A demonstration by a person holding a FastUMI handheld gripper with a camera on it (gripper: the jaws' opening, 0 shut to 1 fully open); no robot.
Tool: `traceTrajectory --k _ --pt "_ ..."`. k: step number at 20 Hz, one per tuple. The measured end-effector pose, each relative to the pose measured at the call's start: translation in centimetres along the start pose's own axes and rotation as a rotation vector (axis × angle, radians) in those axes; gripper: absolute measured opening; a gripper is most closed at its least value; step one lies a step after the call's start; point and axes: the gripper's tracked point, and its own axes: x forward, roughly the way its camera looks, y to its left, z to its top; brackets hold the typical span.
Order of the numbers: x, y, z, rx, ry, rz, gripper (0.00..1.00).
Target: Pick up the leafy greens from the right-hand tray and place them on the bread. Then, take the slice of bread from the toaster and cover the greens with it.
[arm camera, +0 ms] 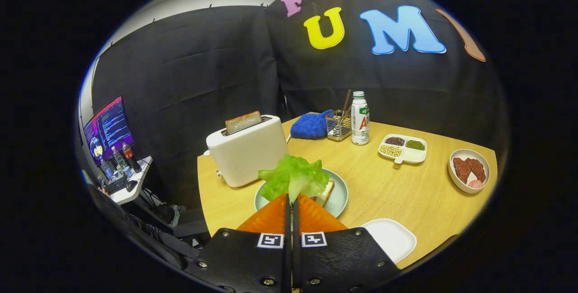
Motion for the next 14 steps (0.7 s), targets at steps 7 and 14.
traceTrajectory --k 7,14 --pt "5.0 -1.3 -2.8 0.017 0.069 -0.023 0.0" --pt "5.5 -2.5 -4.2 0.016 0.076 -0.09 0.19"
